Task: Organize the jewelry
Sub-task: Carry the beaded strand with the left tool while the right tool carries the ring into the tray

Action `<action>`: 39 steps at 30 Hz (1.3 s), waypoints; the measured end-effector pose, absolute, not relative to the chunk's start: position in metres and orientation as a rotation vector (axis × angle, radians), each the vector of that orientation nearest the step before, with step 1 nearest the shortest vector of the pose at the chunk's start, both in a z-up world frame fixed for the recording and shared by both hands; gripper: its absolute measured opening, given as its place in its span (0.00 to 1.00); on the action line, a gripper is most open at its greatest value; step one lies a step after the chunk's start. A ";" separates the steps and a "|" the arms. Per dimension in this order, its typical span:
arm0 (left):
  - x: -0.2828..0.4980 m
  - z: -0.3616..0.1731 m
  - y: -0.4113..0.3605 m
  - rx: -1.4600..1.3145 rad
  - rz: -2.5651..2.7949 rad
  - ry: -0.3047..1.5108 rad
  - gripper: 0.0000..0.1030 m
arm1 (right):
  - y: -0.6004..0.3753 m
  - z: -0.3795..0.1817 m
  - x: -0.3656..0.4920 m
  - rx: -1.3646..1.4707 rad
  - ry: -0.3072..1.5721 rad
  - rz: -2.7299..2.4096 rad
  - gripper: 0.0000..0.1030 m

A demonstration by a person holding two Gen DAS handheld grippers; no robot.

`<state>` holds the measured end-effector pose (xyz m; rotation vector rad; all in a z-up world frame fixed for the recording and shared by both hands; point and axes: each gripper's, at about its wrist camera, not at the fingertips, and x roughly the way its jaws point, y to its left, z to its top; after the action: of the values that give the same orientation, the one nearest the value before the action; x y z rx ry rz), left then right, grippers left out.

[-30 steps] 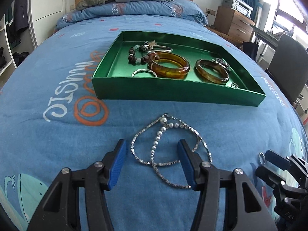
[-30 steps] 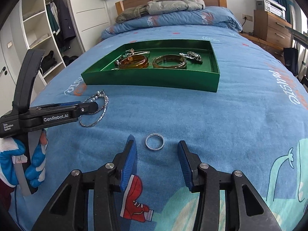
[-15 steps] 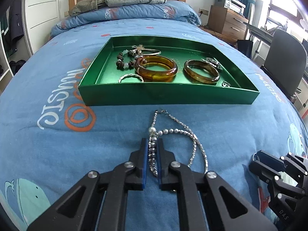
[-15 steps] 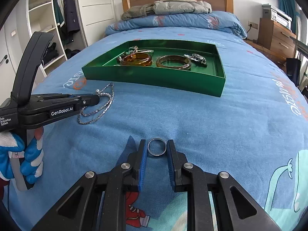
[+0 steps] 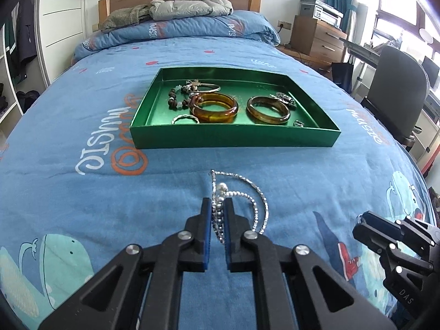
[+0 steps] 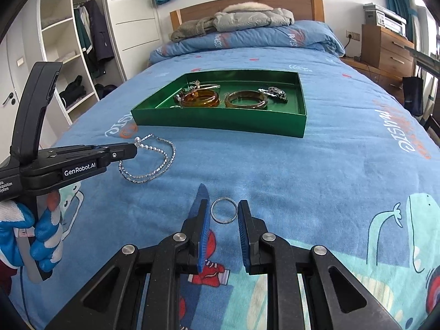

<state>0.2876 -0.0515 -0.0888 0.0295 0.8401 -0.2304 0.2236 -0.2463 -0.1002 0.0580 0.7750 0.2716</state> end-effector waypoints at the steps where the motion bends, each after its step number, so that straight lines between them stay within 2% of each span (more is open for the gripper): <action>1: 0.284 -0.085 -0.051 0.031 -0.232 0.835 0.07 | -0.247 -0.097 0.220 0.060 0.769 0.272 0.19; 26: 0.167 0.003 -0.033 0.032 -0.252 0.675 0.07 | -0.246 -0.016 0.111 0.047 0.608 0.262 0.19; 32: 0.169 0.032 -0.026 0.024 -0.252 0.625 0.07 | -0.251 0.003 0.101 0.047 0.568 0.256 0.19; 39: 0.212 0.055 -0.032 0.036 -0.256 0.597 0.07 | -0.255 0.026 0.133 0.039 0.530 0.241 0.19</action>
<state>0.2115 -0.0315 0.0546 0.0359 0.5970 -0.2564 0.1327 -0.2552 0.0263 0.0388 0.5305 0.2411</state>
